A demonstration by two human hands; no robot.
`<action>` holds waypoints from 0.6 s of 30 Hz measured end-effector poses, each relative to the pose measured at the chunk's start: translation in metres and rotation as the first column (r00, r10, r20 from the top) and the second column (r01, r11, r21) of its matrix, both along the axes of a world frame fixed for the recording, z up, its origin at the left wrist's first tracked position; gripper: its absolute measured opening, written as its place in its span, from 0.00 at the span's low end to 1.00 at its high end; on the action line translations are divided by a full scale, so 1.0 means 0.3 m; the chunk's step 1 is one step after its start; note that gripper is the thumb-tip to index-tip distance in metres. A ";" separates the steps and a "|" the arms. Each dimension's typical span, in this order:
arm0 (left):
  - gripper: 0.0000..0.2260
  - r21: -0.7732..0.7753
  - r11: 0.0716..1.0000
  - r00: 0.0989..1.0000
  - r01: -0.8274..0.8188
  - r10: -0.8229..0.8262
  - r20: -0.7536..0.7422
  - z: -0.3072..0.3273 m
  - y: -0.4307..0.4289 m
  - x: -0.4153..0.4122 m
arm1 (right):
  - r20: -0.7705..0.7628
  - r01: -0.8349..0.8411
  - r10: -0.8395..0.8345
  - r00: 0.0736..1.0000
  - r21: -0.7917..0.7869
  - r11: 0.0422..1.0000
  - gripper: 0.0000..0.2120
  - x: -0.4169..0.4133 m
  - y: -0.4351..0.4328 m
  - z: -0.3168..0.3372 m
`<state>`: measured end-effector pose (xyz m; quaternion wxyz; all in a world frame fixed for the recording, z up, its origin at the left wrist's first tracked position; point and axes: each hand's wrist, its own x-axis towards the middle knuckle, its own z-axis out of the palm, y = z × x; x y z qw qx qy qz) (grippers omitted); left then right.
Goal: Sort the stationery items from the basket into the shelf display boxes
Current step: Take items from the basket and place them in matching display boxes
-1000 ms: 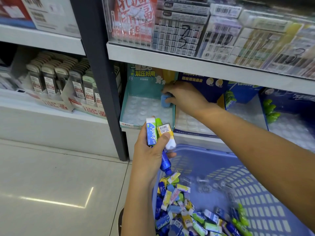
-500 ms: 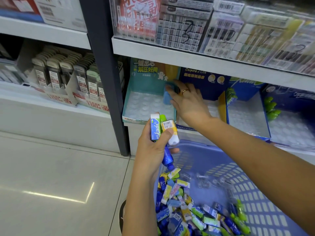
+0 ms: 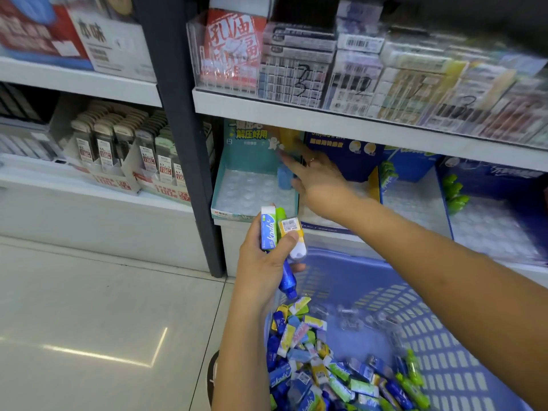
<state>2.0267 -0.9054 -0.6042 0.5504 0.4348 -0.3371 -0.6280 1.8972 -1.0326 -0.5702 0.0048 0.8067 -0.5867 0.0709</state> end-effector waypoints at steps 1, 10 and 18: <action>0.15 -0.014 1.000 1.000 -0.006 0.006 0.018 -0.003 0.003 -0.006 | 0.207 0.054 -0.050 0.977 -0.014 0.998 0.24 -0.004 0.044 0.012; 0.29 -0.180 0.970 0.967 0.163 -0.121 0.223 0.006 0.023 -0.132 | 0.736 0.135 -0.370 0.567 0.360 0.923 0.20 -0.050 0.373 0.068; 0.26 -0.148 0.957 0.942 0.249 -0.204 0.265 0.010 0.070 -0.292 | 0.898 0.137 -0.441 -0.012 0.438 0.889 0.09 -0.218 0.431 0.031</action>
